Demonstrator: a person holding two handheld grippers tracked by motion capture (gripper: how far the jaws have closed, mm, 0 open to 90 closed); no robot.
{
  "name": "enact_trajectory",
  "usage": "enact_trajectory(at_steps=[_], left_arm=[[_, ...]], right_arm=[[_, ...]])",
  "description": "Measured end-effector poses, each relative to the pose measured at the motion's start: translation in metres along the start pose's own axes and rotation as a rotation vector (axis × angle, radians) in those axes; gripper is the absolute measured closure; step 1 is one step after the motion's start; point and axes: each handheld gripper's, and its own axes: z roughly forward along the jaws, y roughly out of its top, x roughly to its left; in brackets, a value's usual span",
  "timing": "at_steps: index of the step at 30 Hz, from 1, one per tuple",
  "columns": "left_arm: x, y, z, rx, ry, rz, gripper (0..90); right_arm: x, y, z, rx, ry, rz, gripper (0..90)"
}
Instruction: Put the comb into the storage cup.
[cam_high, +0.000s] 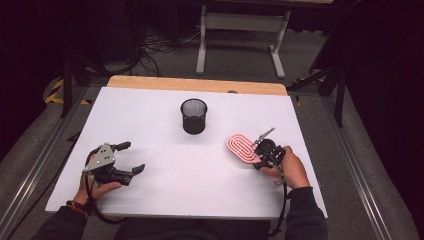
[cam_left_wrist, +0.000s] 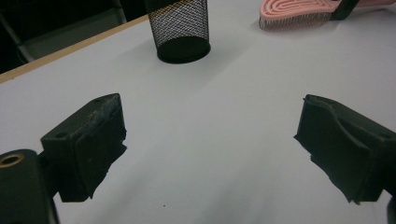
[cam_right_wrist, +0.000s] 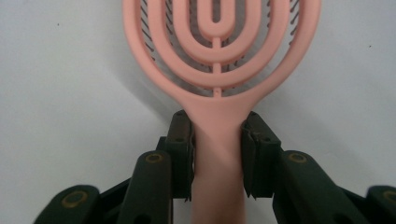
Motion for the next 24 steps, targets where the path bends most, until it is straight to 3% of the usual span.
enact_trajectory(at_steps=[16, 24], left_arm=[[0.0, 0.002, 0.0, 0.003, 0.017, 0.0, 7.8], [0.001, 0.002, -0.001, 0.002, 0.018, -0.002, 7.7]], right_arm=[[-0.002, -0.015, -0.005, -0.165, 0.029, 0.006, 69.4], [-0.002, -0.017, -0.013, -0.279, -0.022, 0.026, 69.5]])
